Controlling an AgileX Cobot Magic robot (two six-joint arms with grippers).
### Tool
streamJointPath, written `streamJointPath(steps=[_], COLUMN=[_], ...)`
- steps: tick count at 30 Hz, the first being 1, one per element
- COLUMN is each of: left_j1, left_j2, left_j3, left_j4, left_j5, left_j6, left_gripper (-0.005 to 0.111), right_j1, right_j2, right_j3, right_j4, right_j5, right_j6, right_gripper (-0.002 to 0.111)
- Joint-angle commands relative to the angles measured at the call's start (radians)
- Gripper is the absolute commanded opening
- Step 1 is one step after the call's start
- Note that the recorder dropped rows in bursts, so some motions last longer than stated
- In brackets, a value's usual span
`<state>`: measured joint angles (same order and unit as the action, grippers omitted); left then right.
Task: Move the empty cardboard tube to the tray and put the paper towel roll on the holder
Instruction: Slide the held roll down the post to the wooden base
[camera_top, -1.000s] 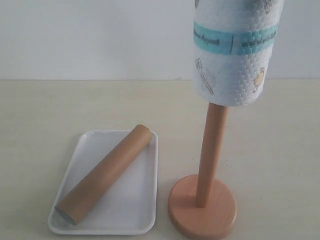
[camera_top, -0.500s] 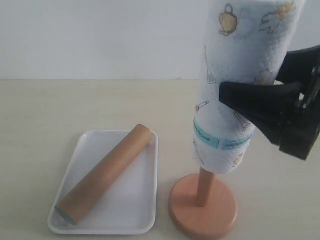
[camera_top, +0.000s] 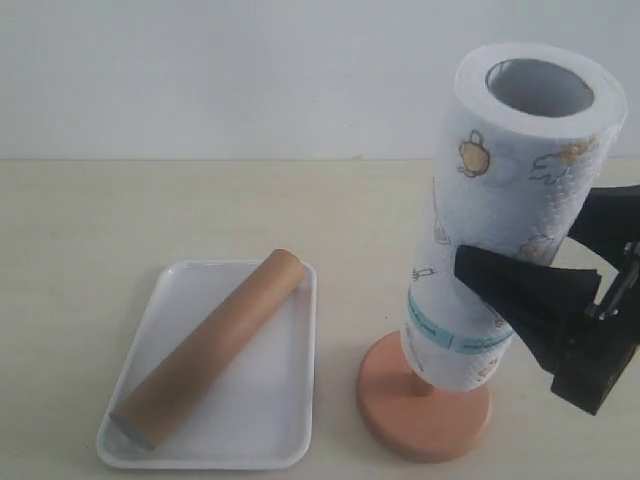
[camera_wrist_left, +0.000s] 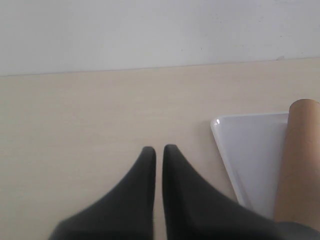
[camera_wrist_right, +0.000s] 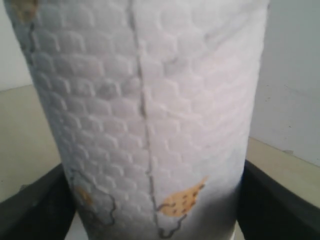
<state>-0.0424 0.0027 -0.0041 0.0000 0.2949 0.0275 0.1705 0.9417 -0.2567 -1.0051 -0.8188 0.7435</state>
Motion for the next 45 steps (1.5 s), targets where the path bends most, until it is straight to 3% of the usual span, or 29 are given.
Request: streamJointPath(steps=[1, 8, 18, 24, 27, 32, 34, 39, 45], left_j1=[0.002, 0.002, 0.002, 0.002, 0.002, 0.002, 0.002, 0.002, 0.002], left_j2=[-0.003, -0.003, -0.003, -0.003, -0.003, -0.003, -0.003, -0.003, -0.003], left_j3=[0.004, 0.004, 0.004, 0.004, 0.004, 0.004, 0.004, 0.004, 0.004], left_j4=[-0.010, -0.010, -0.010, -0.010, -0.010, -0.010, -0.010, -0.010, -0.010], left_j5=[0.000, 0.000, 0.000, 0.000, 0.000, 0.000, 0.000, 0.000, 0.000], left_j6=[-0.007, -0.007, -0.007, -0.007, -0.007, -0.007, -0.007, -0.007, -0.007], left_gripper=[0.005, 0.005, 0.005, 0.005, 0.005, 0.005, 0.005, 0.005, 0.005], right_j1=[-0.001, -0.001, 0.001, 0.001, 0.001, 0.001, 0.001, 0.001, -0.001], right_j2=[0.013, 0.321, 0.603, 0.648, 0.648, 0.646, 0.637, 0.580, 0.489], right_j3=[0.001, 0.001, -0.005, -0.005, -0.005, -0.005, -0.005, -0.005, -0.005], right_j4=[0.058, 0.206, 0.204, 0.178, 0.178, 0.161, 0.136, -0.006, -0.011], right_j5=[-0.022, -0.257, -0.379, -0.402, -0.402, -0.402, -0.402, -0.402, -0.333], right_j6=[-0.014, -0.175, -0.356, -0.379, -0.379, -0.377, -0.377, -0.377, -0.357], right_gripper=[0.000, 0.000, 0.000, 0.002, 0.025, 0.089, 0.105, 0.105, 0.105])
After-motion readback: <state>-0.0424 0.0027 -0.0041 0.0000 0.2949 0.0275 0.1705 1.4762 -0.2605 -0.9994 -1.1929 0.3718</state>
